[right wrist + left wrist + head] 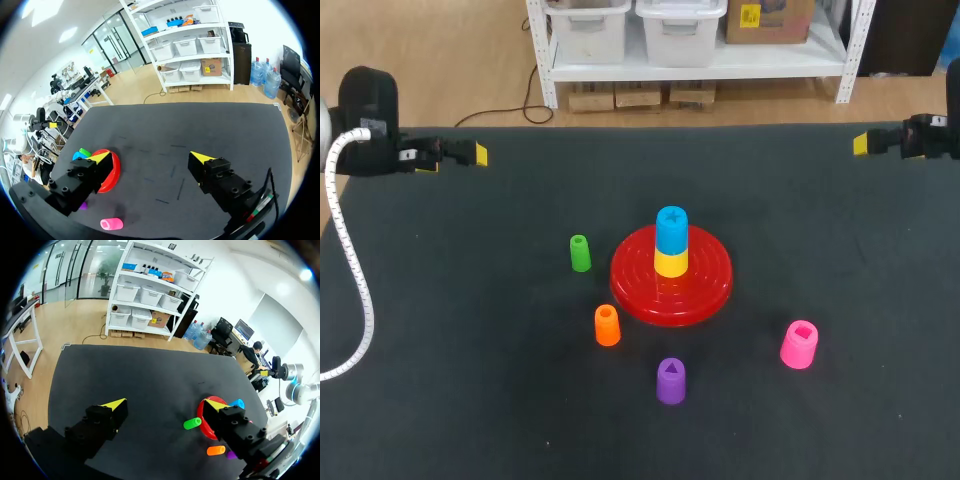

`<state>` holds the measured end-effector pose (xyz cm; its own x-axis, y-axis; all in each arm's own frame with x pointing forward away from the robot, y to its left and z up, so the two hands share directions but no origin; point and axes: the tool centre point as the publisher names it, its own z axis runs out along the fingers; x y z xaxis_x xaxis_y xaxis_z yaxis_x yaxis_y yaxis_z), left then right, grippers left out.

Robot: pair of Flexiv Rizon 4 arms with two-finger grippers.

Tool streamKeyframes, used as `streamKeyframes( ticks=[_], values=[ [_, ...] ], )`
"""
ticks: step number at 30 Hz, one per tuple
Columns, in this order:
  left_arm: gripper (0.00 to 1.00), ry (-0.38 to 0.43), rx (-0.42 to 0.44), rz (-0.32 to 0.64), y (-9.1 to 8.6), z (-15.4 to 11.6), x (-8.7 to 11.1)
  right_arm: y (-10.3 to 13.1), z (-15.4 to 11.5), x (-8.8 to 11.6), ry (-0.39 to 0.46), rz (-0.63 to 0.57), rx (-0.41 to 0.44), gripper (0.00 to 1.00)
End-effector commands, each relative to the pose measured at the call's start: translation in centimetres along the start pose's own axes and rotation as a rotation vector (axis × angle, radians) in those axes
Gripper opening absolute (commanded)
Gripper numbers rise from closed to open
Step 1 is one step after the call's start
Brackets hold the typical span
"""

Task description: Pick up and stack the cylinders on the red base in this order: pink,purple,orange,green

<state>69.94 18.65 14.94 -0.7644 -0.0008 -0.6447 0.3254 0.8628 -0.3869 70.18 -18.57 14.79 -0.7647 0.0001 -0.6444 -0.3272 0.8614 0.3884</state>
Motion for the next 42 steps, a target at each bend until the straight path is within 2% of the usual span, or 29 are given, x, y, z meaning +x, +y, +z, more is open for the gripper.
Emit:
streamKeyframes(
  ticks=[1, 17, 18, 20, 25, 26, 28, 29, 31, 35, 39, 42],
  values=[
    [1.00, 0.005, -0.008, -0.001, -0.1, 0.0, -0.1, 0.0, 0.0, 0.0, 0.001, 0.000, 0.001, 1.00],
    [1.00, 0.005, -0.008, -0.001, -0.1, 0.0, -0.1, 0.0, 0.0, 0.0, 0.001, 0.000, 0.001, 1.00],
    [1.00, -0.014, 0.004, 0.036, -0.2, -0.2, 0.0, 0.0, 0.0, 0.0, 0.001, 0.000, 0.001, 1.00],
    [1.00, -0.002, 0.023, 0.072, -0.3, -0.2, 0.0, 0.0, 0.0, 0.0, 0.001, 0.000, 0.001, 1.00],
    [1.00, 0.026, 0.097, 0.249, -0.5, -0.5, 0.3, 0.0, 0.0, 0.0, 0.001, 0.000, 0.001, 1.00],
    [1.00, 0.007, 0.156, 0.282, -0.5, -0.9, 0.4, 0.0, 0.0, 0.0, 0.001, 0.000, 0.001, 1.00],
    [1.00, 0.029, 0.234, 0.372, -0.3, -1.4, 0.7, 0.0, 0.0, 0.0, 0.001, 0.000, 0.001, 1.00],
    [1.00, 0.000, 0.277, 0.420, -0.2, -1.8, 0.9, 0.0, 0.0, 0.0, 0.001, 0.000, 0.001, 1.00],
    [1.00, 0.002, 0.329, 0.548, 0.1, -2.6, 1.5, 0.0, 0.0, 0.0, 0.001, 0.000, 0.001, 1.00],
    [1.00, 0.042, 0.438, 0.731, 0.4, -3.9, 3.2, 0.0, 0.0, 0.0, 0.001, 0.000, 0.001, 1.00],
    [1.00, 0.066, 0.529, 0.859, -0.2, -5.3, 4.6, 0.0, 0.0, 0.0, 0.001, 0.000, 0.001, 1.00],
    [1.00, 0.055, 0.581, 0.936, -1.1, -5.9, 5.6, 0.0, 0.0, 0.0, 0.001, 0.000, 0.001, 1.00]
  ],
)
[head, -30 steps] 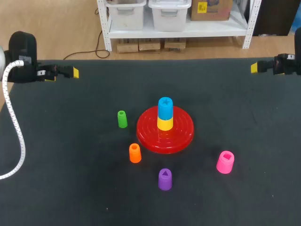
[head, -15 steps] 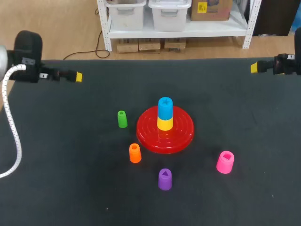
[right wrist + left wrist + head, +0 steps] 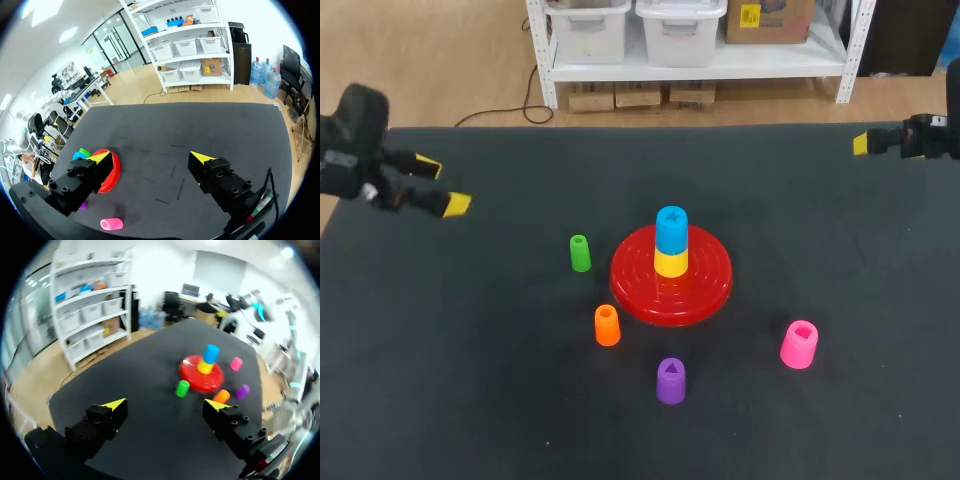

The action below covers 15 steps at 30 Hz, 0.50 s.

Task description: Pick up and stack the cylinders on the red base in this order: pink,purple,orange,green

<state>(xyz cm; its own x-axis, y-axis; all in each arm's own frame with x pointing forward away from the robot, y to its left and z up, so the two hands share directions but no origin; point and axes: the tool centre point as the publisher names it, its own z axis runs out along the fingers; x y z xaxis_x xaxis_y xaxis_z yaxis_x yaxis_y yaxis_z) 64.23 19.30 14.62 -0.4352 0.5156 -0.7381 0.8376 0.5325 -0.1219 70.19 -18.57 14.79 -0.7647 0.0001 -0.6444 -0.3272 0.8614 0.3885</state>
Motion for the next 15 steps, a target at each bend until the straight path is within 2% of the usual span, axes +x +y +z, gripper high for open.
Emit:
streamKeyframes(
  ticks=[1, 4, 6, 7, 13, 15],
  values=[
    [1.00, -0.084, 0.259, 0.368, -1.7, -2.2, 1.0, 0.0, -0.1, 0.0, 0.000, 0.000, 0.001, 1.00],
    [1.00, -0.079, 0.270, 0.481, -3.2, -1.8, 1.6, 0.0, -0.1, 0.0, 0.000, 0.000, 0.001, 1.00],
    [1.00, -0.081, 0.288, 0.499, -3.9, -1.4, 1.8, 0.0, -0.1, 0.0, 0.000, 0.000, 0.001, 1.00],
    [1.00, -0.077, 0.270, 0.519, -4.2, -1.1, 1.9, 0.0, -0.1, 0.0, 0.000, 0.000, 0.001, 1.00],
    [1.00, -0.049, 0.197, 0.527, -4.9, 0.6, 2.6, 0.0, -0.1, 0.0, 0.000, 0.000, 0.001, 1.00],
    [1.00, -0.052, 0.206, 0.530, -5.1, 0.9, 2.7, 0.0, -0.1, 0.0, 0.000, 0.000, 0.001, 1.00]
  ],
)
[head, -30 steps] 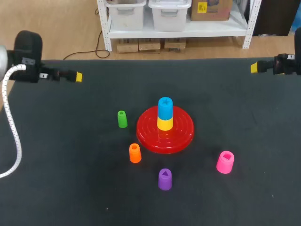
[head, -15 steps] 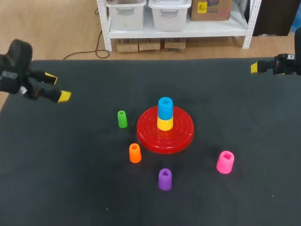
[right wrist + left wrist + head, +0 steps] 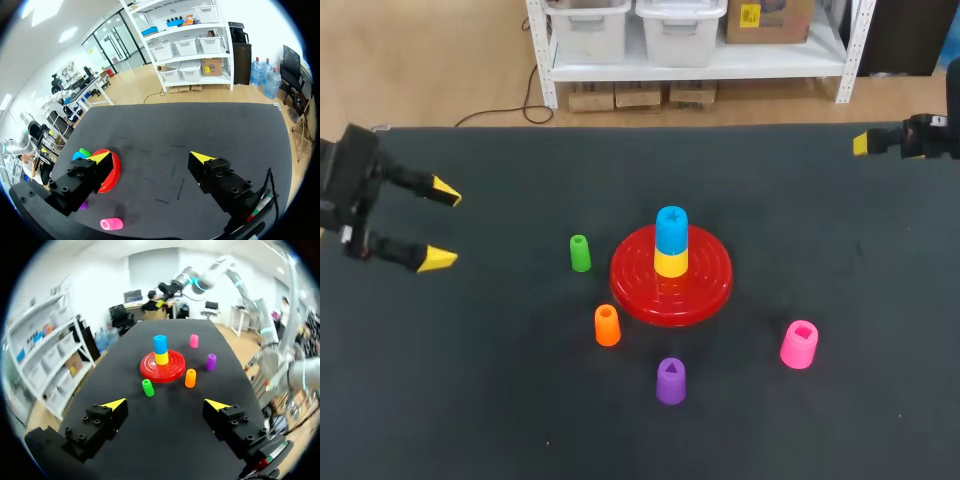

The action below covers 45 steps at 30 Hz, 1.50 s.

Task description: Pick up and stack the cylinders on the red base in this order: pink,purple,orange,green

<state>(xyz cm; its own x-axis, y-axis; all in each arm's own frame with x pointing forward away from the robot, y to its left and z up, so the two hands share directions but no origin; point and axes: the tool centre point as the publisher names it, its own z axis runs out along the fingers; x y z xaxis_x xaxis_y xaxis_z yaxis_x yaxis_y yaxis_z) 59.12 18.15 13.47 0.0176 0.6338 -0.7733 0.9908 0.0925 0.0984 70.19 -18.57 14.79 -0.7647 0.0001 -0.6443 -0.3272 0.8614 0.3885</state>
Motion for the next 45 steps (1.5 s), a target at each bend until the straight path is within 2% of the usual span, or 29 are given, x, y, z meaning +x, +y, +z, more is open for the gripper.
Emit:
streamKeyframes(
  ticks=[1, 4, 6, 9, 11, 17, 23, 28, 35, 41, 43, 45],
  values=[
    [1.00, 0.005, -0.018, 0.056, -0.3, 1.2, 0.2, 0.0, -0.1, 0.0, 0.000, 0.000, 0.001, 1.00],
    [1.00, -0.015, -0.002, -0.007, -0.2, 1.7, 0.2, 0.0, -0.1, 0.0, 0.000, 0.000, 0.001, 1.00],
    [1.00, 0.011, -0.027, -0.018, -0.2, 2.0, 0.2, 0.0, -0.1, 0.0, 0.000, 0.000, 0.001, 1.00],
    [1.00, -0.011, -0.042, -0.111, 0.2, 2.0, -0.2, 0.0, -0.1, 0.0, 0.000, 0.000, 0.001, 1.00],
    [1.00, -0.045, -0.025, -0.096, 0.1, 1.7, -0.4, 0.0, -0.1, 0.0, 0.000, 0.000, 0.001, 1.00],
    [1.00, -0.039, 0.066, -0.012, -0.9, 2.1, -0.4, 0.0, -0.1, 0.0, 0.000, 0.000, 0.001, 1.00],
    [1.00, -0.034, 0.084, -0.033, -0.9, 2.3, -0.3, 0.0, -0.1, 0.0, 0.000, 0.000, 0.001, 1.00],
    [1.00, -0.033, 0.116, -0.014, -2.1, 2.4, -0.1, 0.0, -0.1, 0.0, 0.000, 0.000, 0.001, 1.00],
    [1.00, -0.037, 0.102, 0.002, -2.5, 2.5, -0.4, 0.0, -0.1, 0.0, 0.000, 0.000, 0.001, 1.00],
    [1.00, -0.055, 0.109, -0.031, -2.9, 2.5, -0.3, 0.0, -0.1, 0.0, 0.000, 0.000, 0.001, 1.00],
    [1.00, -0.036, 0.042, -0.086, -2.5, 2.6, -0.2, 0.0, -0.1, 0.0, 0.000, 0.000, 0.001, 1.00],
    [1.00, -0.036, 0.042, -0.086, -2.5, 2.6, -0.2, 0.0, -0.1, 0.0, 0.000, 0.000, 0.001, 1.00]
  ],
)
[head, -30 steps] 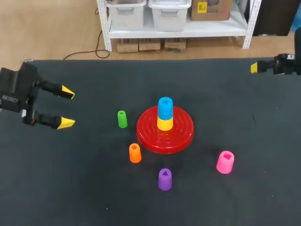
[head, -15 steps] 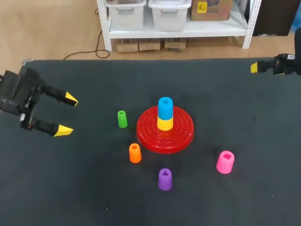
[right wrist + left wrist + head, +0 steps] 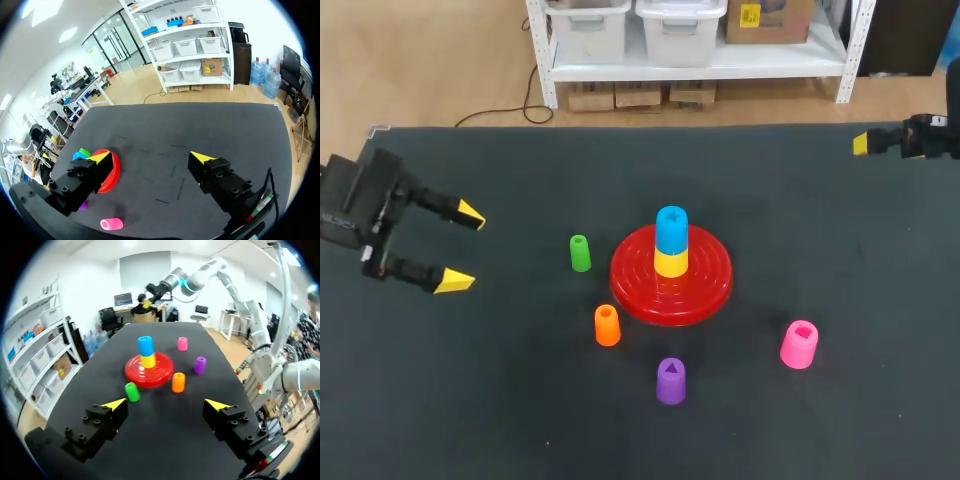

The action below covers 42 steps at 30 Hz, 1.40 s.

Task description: Pick up and stack the cylinders on the red base in this order: pink,purple,orange,green

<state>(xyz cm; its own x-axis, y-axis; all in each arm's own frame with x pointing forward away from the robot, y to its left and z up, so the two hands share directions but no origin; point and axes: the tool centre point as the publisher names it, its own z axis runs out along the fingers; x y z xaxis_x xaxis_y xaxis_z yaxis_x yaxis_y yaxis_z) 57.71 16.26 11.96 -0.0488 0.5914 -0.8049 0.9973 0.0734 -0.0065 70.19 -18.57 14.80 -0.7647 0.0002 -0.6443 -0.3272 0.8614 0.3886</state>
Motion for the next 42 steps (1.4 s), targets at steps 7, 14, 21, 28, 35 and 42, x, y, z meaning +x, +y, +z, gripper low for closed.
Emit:
streamKeyframes(
  ticks=[7, 14, 21, 28, 35, 42],
  values=[
    [1.00, 0.008, -0.038, -0.015, -0.7, 0.4, -0.1, 0.0, 0.0, 0.0, 0.001, 0.000, 0.001, 1.00],
    [1.00, 0.008, -0.038, -0.015, -0.7, 0.4, -0.1, 0.0, 0.0, 0.0, 0.001, 0.000, 0.001, 1.00],
    [1.00, 0.008, -0.038, -0.015, -0.7, 0.4, -0.1, 0.1, 0.1, 0.0, 0.016, -0.009, -0.007, 1.00],
    [1.00, 0.008, -0.038, -0.015, -0.7, 0.4, -0.1, 1.9, -1.1, 0.9, 0.121, -0.118, 0.008, 1.00],
    [1.00, 0.008, -0.038, -0.015, -0.7, 0.4, -0.1, 3.9, -3.2, 3.6, 0.263, -0.217, -0.004, 1.00],
    [1.00, 0.008, -0.038, -0.015, -0.7, 0.4, -0.1, 6.3, -4.4, 7.2, 0.381, -0.382, -0.024, 1.00]
  ],
)
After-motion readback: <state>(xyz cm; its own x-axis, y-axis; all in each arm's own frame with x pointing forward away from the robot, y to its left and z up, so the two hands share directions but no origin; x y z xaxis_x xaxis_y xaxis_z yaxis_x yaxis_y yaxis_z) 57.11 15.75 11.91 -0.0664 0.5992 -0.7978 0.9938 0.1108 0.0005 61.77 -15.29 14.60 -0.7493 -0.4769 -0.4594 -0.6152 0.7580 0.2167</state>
